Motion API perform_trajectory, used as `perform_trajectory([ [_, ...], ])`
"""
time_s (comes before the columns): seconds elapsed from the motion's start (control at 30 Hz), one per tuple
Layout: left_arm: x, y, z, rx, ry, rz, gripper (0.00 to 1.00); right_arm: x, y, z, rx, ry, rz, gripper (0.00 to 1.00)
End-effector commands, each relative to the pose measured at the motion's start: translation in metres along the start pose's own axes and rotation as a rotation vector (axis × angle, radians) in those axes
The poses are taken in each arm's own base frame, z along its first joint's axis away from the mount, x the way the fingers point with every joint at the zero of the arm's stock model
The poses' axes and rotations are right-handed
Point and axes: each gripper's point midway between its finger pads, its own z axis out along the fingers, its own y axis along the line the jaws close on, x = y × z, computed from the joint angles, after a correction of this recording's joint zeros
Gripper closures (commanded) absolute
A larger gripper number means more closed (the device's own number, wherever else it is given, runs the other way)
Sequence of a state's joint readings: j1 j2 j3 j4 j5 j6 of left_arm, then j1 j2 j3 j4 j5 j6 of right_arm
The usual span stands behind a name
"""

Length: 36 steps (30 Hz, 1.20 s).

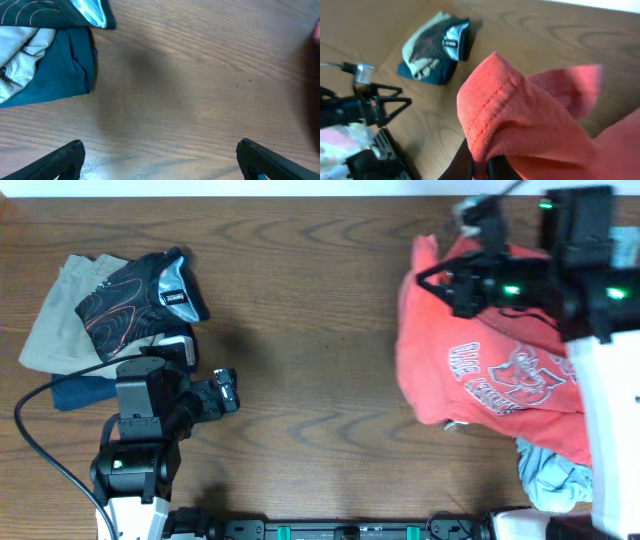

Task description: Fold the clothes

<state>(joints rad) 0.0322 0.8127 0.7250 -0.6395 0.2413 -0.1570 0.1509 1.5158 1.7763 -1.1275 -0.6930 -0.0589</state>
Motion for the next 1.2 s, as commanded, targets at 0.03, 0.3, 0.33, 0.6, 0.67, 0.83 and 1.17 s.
perform_trajectory([
  [0.03,-0.008,-0.004,-0.004,0.014,-0.018,0.003,0.02,0.014,-0.026,0.04,0.145,0.109,-0.018,0.44],
  [0.3,-0.008,-0.005,-0.004,0.019,-0.017,-0.028,0.02,0.053,-0.128,-0.005,0.758,0.183,0.334,0.01],
  [0.33,-0.006,-0.008,-0.004,0.038,-0.01,-0.048,0.02,0.057,-0.134,-0.014,0.791,0.189,0.354,0.01],
  [0.6,0.002,-0.048,0.01,0.266,0.101,-0.116,0.02,0.094,-0.172,-0.072,0.883,0.243,0.562,0.01],
  [0.67,0.009,-0.051,0.022,0.265,0.158,-0.167,0.02,0.103,-0.178,-0.083,0.889,0.251,0.615,0.01],
  [0.83,0.037,-0.077,0.053,0.291,0.316,-0.165,0.02,0.121,-0.189,-0.107,0.924,0.274,0.707,0.01],
  [1.17,0.1,-0.164,0.115,0.392,0.508,-0.113,0.02,0.135,-0.192,-0.121,0.941,0.301,0.763,0.01],
])
